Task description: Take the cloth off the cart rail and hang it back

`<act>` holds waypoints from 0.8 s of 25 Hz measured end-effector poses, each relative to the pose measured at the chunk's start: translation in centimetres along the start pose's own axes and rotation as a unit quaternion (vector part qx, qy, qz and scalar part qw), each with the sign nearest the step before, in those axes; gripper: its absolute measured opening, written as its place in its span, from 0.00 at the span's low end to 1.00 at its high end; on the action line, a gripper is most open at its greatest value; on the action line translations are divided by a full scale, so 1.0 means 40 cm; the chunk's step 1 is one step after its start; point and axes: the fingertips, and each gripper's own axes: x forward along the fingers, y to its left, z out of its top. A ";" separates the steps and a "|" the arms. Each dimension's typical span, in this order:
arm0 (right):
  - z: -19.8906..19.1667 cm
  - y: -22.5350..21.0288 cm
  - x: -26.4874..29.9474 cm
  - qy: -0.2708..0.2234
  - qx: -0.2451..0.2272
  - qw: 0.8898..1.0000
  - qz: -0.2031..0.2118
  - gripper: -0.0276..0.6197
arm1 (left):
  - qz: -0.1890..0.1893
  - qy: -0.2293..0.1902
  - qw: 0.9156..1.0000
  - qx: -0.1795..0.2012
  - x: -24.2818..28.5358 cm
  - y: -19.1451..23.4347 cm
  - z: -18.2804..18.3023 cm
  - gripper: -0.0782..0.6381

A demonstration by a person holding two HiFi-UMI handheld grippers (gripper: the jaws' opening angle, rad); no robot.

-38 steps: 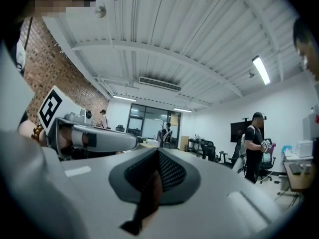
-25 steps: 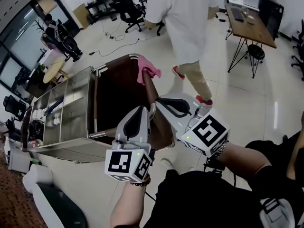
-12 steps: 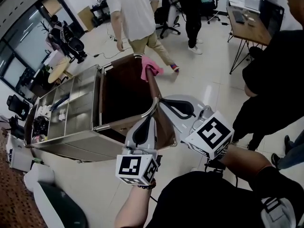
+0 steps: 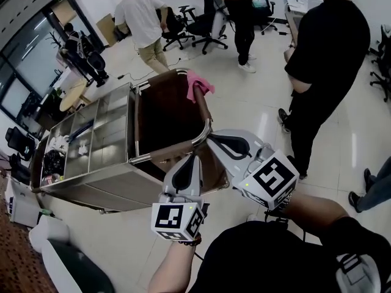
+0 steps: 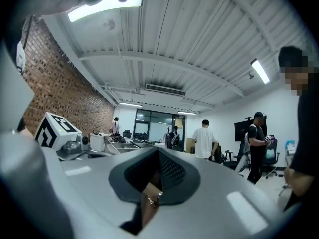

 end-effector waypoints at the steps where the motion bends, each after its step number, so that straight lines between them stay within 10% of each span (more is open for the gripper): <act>1: -0.002 0.011 0.000 0.002 0.004 1.000 -0.003 0.04 | -0.001 -0.003 1.000 0.002 -0.010 0.003 0.005 0.11; 20: 0.025 0.103 -0.030 0.002 -0.007 0.999 -0.034 0.04 | -0.015 -0.029 0.999 0.011 -0.100 -0.001 0.095 0.11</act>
